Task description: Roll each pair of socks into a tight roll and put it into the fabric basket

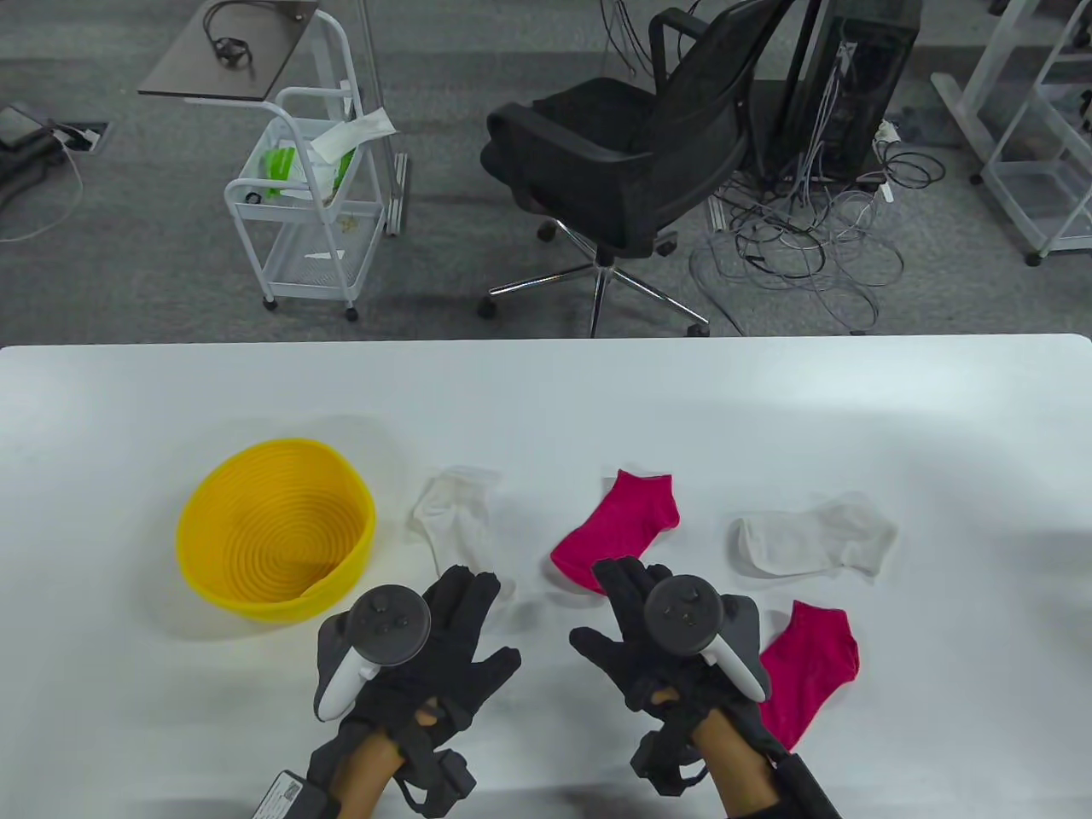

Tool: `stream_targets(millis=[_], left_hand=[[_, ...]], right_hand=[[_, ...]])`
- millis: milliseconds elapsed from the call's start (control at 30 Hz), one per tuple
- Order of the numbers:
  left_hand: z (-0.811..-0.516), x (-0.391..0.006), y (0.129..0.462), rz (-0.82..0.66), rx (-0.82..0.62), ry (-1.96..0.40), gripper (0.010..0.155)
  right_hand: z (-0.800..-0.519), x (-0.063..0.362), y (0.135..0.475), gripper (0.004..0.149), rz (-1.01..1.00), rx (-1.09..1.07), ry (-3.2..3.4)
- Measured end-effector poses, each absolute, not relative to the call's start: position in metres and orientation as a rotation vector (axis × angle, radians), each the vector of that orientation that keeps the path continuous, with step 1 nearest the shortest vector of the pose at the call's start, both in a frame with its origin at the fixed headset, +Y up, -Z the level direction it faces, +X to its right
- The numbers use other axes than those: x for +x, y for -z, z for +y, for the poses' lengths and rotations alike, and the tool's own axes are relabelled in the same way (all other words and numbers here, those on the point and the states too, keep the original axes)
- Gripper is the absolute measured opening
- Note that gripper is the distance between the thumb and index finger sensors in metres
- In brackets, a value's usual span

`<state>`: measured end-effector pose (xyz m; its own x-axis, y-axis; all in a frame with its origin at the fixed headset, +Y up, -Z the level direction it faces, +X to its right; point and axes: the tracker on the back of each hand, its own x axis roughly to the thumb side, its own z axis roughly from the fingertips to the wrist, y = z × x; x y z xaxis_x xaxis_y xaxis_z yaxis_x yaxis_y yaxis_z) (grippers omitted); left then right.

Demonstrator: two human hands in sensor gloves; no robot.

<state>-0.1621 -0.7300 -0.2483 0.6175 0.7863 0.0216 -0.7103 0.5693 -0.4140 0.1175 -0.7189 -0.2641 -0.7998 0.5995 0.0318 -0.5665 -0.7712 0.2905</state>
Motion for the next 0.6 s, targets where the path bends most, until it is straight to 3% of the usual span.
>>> stream_targets(millis=[200, 400, 600], left_hand=[[-0.726, -0.16, 0.247, -0.232, -0.382, -0.885, 0.084], [-0.724, -0.16, 0.247, -0.237, -0.377, -0.889, 0.083], [-0.721, -0.16, 0.246, -0.247, -0.369, -0.881, 0.083]], right_hand=[[-0.68, 0.145, 0.277, 0.077, 0.257, 0.09, -2.381], [-0.655, 0.164, 0.321, 0.078, 0.287, -0.075, -2.397], [-0.662, 0.163, 0.371, 0.076, 0.324, -0.261, -2.509]])
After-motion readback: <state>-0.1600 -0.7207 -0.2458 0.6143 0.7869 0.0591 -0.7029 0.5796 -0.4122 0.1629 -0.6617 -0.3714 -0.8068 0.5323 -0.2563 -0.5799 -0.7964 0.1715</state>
